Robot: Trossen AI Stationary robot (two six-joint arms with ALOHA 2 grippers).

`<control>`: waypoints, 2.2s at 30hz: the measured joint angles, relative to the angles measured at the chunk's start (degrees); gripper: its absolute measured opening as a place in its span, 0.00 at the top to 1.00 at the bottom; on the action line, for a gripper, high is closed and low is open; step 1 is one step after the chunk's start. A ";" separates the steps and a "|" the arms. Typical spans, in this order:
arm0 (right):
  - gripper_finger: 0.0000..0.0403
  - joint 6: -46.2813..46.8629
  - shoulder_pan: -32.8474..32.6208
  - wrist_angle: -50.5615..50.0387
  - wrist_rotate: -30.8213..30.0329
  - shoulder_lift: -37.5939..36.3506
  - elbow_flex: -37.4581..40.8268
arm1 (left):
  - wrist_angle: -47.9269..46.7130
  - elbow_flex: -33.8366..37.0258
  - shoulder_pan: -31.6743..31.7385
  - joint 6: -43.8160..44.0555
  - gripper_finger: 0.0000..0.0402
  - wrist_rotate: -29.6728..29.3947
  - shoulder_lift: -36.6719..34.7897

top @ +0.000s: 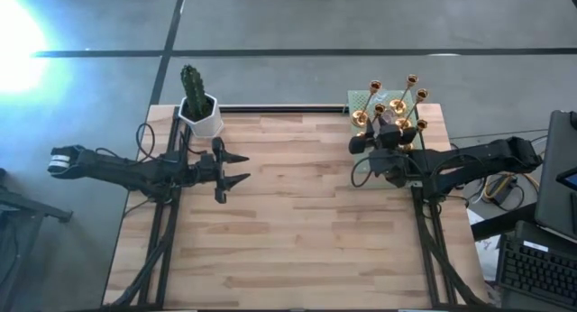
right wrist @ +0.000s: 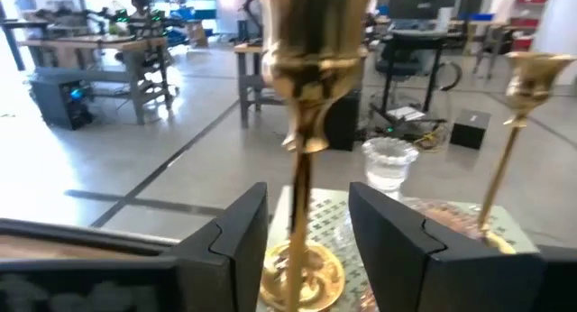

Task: Pick & Place candle stick holders
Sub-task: Put the transparent glass candle holder on the shelf

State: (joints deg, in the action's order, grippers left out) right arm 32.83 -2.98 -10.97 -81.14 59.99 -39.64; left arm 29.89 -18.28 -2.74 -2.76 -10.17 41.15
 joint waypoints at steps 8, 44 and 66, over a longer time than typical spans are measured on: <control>0.46 -0.20 0.00 -0.84 1.96 -0.04 0.00 | 0.00 0.00 -0.05 -0.01 0.43 0.00 0.00; 0.56 0.18 -40.01 -1.26 29.68 -15.54 -0.06 | 0.00 0.00 0.02 0.34 0.43 0.00 0.00; 0.64 -5.88 -50.90 -0.71 27.12 -8.90 -8.04 | -18.80 -6.50 1.67 7.52 0.44 -15.87 7.37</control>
State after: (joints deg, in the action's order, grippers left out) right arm 26.95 -53.89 -11.68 -54.02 51.09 -47.68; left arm 11.09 -24.79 -1.08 4.77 -26.04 48.52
